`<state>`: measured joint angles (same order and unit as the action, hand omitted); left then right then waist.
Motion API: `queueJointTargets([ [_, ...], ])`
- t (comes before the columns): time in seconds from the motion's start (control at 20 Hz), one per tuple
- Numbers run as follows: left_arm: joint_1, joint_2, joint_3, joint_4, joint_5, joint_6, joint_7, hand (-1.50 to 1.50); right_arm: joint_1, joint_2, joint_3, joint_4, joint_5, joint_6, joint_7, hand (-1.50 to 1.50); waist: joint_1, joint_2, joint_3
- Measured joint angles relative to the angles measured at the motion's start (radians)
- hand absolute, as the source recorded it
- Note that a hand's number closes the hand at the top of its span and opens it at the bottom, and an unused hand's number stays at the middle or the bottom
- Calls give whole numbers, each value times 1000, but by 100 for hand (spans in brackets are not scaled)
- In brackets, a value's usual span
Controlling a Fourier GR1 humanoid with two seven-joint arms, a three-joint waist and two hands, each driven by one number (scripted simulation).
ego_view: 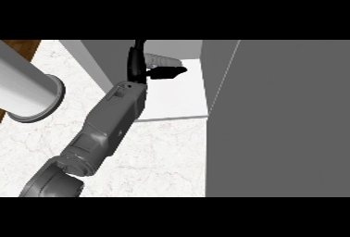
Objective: Pick up the bottled water, place it into the cabinet and close the cabinet
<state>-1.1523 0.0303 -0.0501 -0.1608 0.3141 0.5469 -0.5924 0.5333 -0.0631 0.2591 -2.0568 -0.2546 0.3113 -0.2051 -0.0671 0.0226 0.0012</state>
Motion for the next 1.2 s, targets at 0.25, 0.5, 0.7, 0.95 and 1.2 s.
queueJointTargets([
  [0.25, 21, -18, 22, -47, 16, -106, -70, -150, 14, -13, -13, -21, -3, 0, -1, -150, 15, -5, 2],
  [0.5, 63, -33, 10, -113, 21, -179, -119, -150, 28, 1, 7, -48, 17, -27, 10, -150, 33, -13, 4],
  [0.7, 99, -33, -32, -180, 31, -219, -118, -150, 48, -7, -2, -61, 6, -30, 14, -150, 42, -15, 4],
  [0.95, 180, -29, -94, -297, 63, -257, -93, -150, 58, 5, 9, -58, 21, -49, 16, -150, 71, -26, 3],
  [1.2, 283, -31, -150, -474, 100, -293, -15, -150, 59, 5, 7, -89, 17, -66, 38, -150, 85, -31, 1],
])
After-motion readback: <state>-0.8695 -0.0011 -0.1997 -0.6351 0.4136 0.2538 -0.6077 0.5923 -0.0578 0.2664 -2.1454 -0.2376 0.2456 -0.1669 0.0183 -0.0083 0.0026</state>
